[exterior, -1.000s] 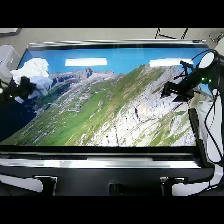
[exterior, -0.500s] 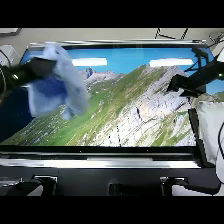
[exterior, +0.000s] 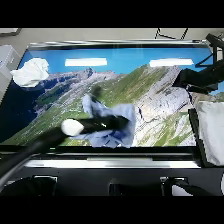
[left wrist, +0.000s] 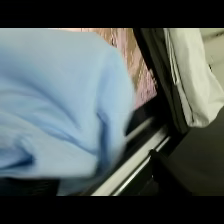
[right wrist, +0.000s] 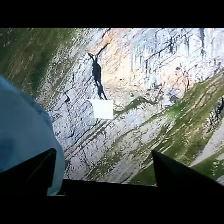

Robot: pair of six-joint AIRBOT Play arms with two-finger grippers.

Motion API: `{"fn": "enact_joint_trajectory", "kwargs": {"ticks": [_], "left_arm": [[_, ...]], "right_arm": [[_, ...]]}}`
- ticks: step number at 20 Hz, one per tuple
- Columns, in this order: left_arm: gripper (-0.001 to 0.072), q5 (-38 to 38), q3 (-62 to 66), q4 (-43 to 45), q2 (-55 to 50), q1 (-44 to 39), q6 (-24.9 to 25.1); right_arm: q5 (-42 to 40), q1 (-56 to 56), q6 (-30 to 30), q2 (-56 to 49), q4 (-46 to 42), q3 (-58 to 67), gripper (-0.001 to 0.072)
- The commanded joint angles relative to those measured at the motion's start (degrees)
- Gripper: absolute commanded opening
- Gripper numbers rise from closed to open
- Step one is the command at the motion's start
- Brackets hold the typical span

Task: Fold the clothes and pants, and hang the long-sleeved shirts on hangers.

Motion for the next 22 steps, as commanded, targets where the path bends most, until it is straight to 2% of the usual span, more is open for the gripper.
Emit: {"fn": "enact_joint_trajectory", "kwargs": {"ticks": [1,3,7,10,12,14,17,20,22], "left_arm": [[0.072,-9.9,5.6,-3.3,-11.0,-4.1,-0.2],[0.072,-19.8,8.7,0.3,-9.4,3.1,1.0],[0.072,-39.8,10.5,14.4,-1.7,26.7,-1.2],[0.072,-52.4,8.5,29.3,1.3,41.1,-2.9],[0.072,-56.6,3.6,30.2,1.5,47.6,-2.0],[0.072,-55.3,-3.1,30.3,1.5,50.8,0.6],[0.072,-47.6,-11.3,29.5,1.4,52.0,2.5],[0.072,-39.2,-16.5,21.8,1.3,51.6,3.6],[0.072,-36.1,-18.2,19.7,1.3,50.8,4.0]], "right_arm": [[-0.5,0.1,0.2,0.2,0.0,0.0,0.0682],[0.3,0.1,0.5,0.2,0.0,-0.2,0.0682],[2.9,0.1,0.0,0.2,0.1,-8.4,0.0684],[-1.7,0.1,-0.6,0.2,2.2,-20.6,0.0685],[-7.0,0.1,-0.6,0.2,7.5,-28.3,0.0685],[-13.2,0.1,-0.6,0.2,12.4,-34.5,0.0685],[-20.4,0.1,-1.5,0.2,14.1,-40.2,0.0684],[-23.4,0.1,-2.1,0.2,14.1,-41.7,0.0684],[-23.7,0.1,-2.2,-0.7,14.5,-41.7,0.0685]]}}
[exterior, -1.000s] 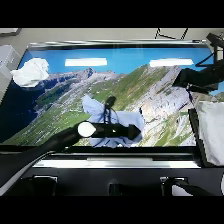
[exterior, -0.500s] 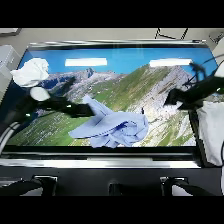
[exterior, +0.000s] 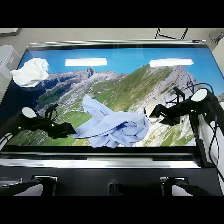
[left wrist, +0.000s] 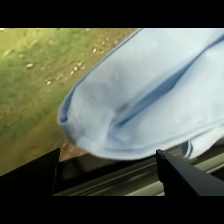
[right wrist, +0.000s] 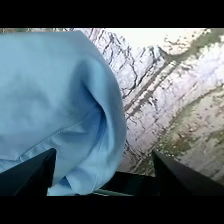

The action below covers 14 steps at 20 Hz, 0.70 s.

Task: Fold the clothes and pants, and hang the long-sleeved shirts on hangers.

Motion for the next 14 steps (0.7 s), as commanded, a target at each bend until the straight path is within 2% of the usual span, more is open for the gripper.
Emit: {"fn": "enact_joint_trajectory", "kwargs": {"ticks": [1,2,3,4,5,6,8,9,10,11,12,14], "left_arm": [[0.0688,7.0,-4.3,-4.1,0.0,-0.5,1.2],[0.0597,7.7,-4.6,-4.1,0.0,-1.0,1.0],[0.0592,8.5,-4.8,-4.1,0.0,-1.5,0.5],[0.0524,9.3,-4.8,-4.0,0.0,-2.0,-1.0],[0.0235,9.6,-4.8,-4.2,0.1,-2.2,-1.6],[0.0024,9.5,-4.8,-4.3,0.1,-2.4,-1.3],[0.0022,9.2,-4.7,-4.3,0.5,-2.4,-1.4],[0.0022,9.1,-4.7,-4.3,1.0,-2.4,-1.4],[0.0021,9.2,-4.7,-4.3,2.1,-2.4,-1.4],[0.0022,9.2,-4.2,-4.2,3.5,-2.2,-1.3],[0.0021,9.2,-2.7,-4.2,5.6,-1.6,-0.8],[0.002,10.6,3.7,-4.2,10.8,0.2,0.2]], "right_arm": [[-3.3,0.1,-0.9,-1.5,1.9,-1.6,0.0685],[-3.3,0.2,-1.1,-2.8,2.3,-1.6,0.0685],[-3.5,0.6,-1.4,-4.2,2.9,-1.6,0.0685],[-3.8,1.6,-1.8,-5.9,3.8,-1.6,0.0685],[-4.7,2.9,-2.1,-7.4,4.6,-1.6,0.0685],[-6.7,4.5,-2.1,-9.0,5.1,-1.6,0.0685],[-11.6,7.4,-0.7,-11.6,5.4,-1.6,0.0677],[-14.1,8.3,0.6,-12.5,5.4,-1.6,0.0626],[-16.0,8.8,1.0,-12.9,5.5,-1.6,0.0415],[-16.5,8.7,0.9,-12.7,5.8,-0.9,0.0048],[-16.2,8.1,0.1,-12.2,5.9,0.7,0.004],[-13.9,7.0,-5.2,-9.4,5.4,7.1,0.0039]]}}
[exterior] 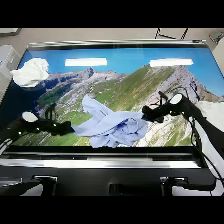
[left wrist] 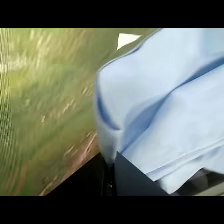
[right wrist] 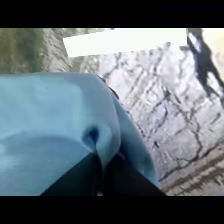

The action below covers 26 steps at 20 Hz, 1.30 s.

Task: Fold the clothes and pants, and hang the long-sleeved shirts on hangers.

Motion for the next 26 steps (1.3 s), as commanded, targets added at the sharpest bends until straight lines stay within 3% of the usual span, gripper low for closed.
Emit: {"fn": "enact_joint_trajectory", "kwargs": {"ticks": [1,4,6,11,14,17,21,24,26], "left_arm": [[0.002,2.8,10.4,-0.2,8.0,2.6,1.0],[0.0021,7.7,30.4,-0.2,15.1,5.1,1.0],[0.0021,11.9,44.7,-0.2,18.2,5.8,1.0],[0.0021,15.0,62.4,-3.9,23.5,5.7,0.8],[0.0021,20.7,62.8,-7.5,26.6,5.7,0.8],[0.0021,20.7,62.8,-7.4,27.4,5.7,0.9],[0.0021,11.6,60.2,1.6,25.1,5.7,0.7],[0.0021,7.6,51.2,4.6,21.4,5.7,0.8],[0.0021,9.1,43.6,4.6,17.2,5.7,0.9]], "right_arm": [[0.4,-0.9,-7.0,3.6,0.1,9.8,0.0039],[0.5,-2.4,-13.0,11.8,-0.8,26.7,0.004],[-2.1,-2.4,-13.1,17.9,-3.4,36.3,0.0041],[-7.9,-2.4,-13.0,33.6,-3.9,42.8,0.0041],[-14.4,-2.4,-13.0,39.9,-4.0,42.8,0.0041],[-15.7,-2.4,-13.0,42.3,-4.9,42.8,0.0041],[-0.8,-2.4,-11.2,39.7,-13.2,42.7,0.0041],[12.3,-2.4,-8.7,31.5,-18.8,41.1,0.0041],[11.7,-2.4,-8.8,23.8,-18.9,37.3,0.0041]]}}
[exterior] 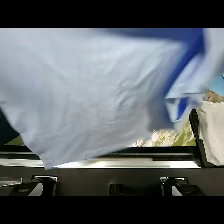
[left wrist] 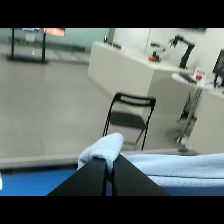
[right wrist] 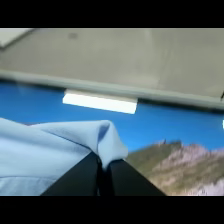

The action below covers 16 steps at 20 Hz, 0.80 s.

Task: Fold the clothes and pants, and hang the long-sleeved shirts on hangers.

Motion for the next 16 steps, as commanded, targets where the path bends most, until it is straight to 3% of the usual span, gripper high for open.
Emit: {"fn": "enact_joint_trajectory", "kwargs": {"ticks": [1,3,5,8,11,12,13,14,15,16], "left_arm": [[0.0021,1.0,-11.8,2.8,-7.1,0.1,0.2],[0.0022,5.2,-17.5,2.8,-14.4,0.1,0.2],[0.0022,5.0,-19.7,2.7,-23.0,0.0,0.0],[0.0023,-0.1,-19.8,-0.7,-35.1,-1.1,0.0],[0.0026,-6.2,-19.8,-5.5,-42.8,-3.0,-0.1],[0.0071,-7.7,-19.8,-6.1,-44.2,-3.3,-0.8],[0.0197,-8.7,-19.8,-6.0,-44.4,-3.1,-1.8],[0.0435,-10.8,-19.5,-5.7,-44.1,-2.0,-2.0],[0.0635,-15.3,-18.7,-5.3,-43.7,0.2,-2.0],[0.0673,-20.7,-17.7,-3.9,-43.5,2.8,-2.2]], "right_arm": [[2.8,0.0,1.2,-12.5,-3.5,-5.0,0.0041],[-4.0,0.0,2.1,-22.2,-1.8,-6.3,0.004],[-7.2,0.0,7.9,-31.3,3.5,-6.3,0.0041],[-3.3,0.1,14.4,-41.8,12.6,-6.3,0.0041],[2.1,0.1,15.1,-47.8,15.6,-6.2,0.0041],[3.0,-0.1,15.1,-48.2,15.0,-6.2,0.0042],[4.0,-1.0,15.1,-47.8,13.7,-5.9,0.0064],[5.6,-2.5,14.9,-47.1,12.2,-5.1,0.0179],[8.3,-4.9,13.5,-45.9,9.9,-4.3,0.0369],[12.0,-7.7,12.0,-44.5,6.9,-3.7,0.0538]]}}
